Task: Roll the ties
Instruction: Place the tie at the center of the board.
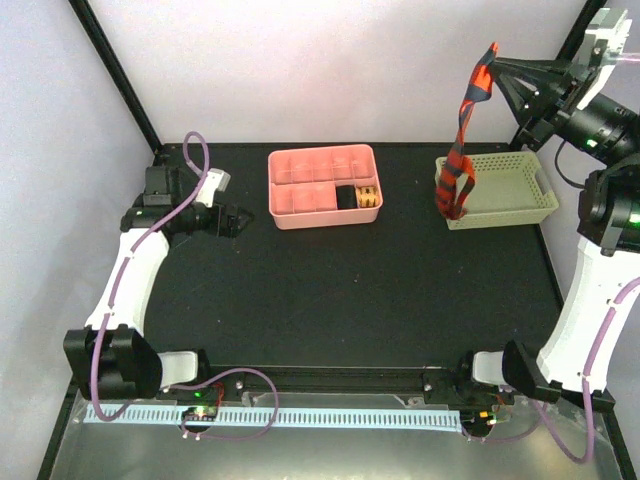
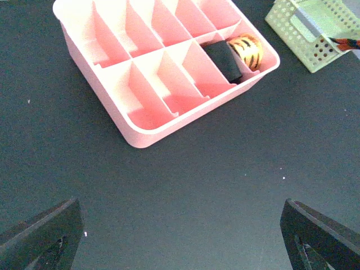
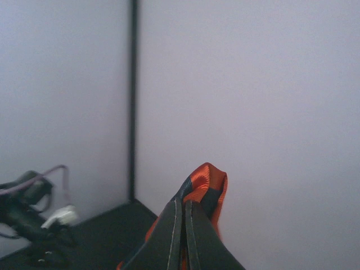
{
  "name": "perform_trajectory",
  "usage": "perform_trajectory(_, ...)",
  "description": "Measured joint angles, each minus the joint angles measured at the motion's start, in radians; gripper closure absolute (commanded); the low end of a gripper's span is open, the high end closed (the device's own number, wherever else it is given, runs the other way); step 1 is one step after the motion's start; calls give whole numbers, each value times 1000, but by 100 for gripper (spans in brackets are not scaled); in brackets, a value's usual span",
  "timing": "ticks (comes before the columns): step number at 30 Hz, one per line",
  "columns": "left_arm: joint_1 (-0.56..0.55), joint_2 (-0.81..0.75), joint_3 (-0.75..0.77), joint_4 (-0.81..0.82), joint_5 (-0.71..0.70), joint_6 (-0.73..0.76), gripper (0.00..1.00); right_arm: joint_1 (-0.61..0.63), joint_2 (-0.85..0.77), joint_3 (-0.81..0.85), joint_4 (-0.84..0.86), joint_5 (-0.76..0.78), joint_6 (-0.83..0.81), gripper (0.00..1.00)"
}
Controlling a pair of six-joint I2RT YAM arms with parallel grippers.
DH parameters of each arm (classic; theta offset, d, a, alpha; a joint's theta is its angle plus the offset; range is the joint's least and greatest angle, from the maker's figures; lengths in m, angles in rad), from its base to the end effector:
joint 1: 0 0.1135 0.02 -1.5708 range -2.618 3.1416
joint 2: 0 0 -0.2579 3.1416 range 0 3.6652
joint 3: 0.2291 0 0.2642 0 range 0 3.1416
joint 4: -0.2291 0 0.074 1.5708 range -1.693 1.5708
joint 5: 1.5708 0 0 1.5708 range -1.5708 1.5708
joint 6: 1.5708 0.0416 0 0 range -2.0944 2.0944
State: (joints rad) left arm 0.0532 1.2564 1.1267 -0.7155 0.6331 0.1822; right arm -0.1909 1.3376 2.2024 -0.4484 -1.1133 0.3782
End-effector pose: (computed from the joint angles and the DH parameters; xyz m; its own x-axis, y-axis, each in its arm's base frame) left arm 0.2754 -0.0100 0.3045 -0.6714 0.1105 -0.7328 0.4788 0.8195 -0.3150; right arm 0.1702 0.0051 0.6365 0.1025 0.1463 -0.9839 -0.8174 0.5761 0.0005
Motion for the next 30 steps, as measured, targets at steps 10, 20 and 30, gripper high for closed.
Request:
perform_trajectory(10,5,-48,-15,37,41,0,1,10,-96,-304,443,-201,401,98)
perform_trajectory(20,5,-62,-45,77,138,13,1,265,23,-65,560,-217,521,98)
perform_trajectory(30,8,-172,-97,124,157,16,1,522,60,-9,551,-180,459,98)
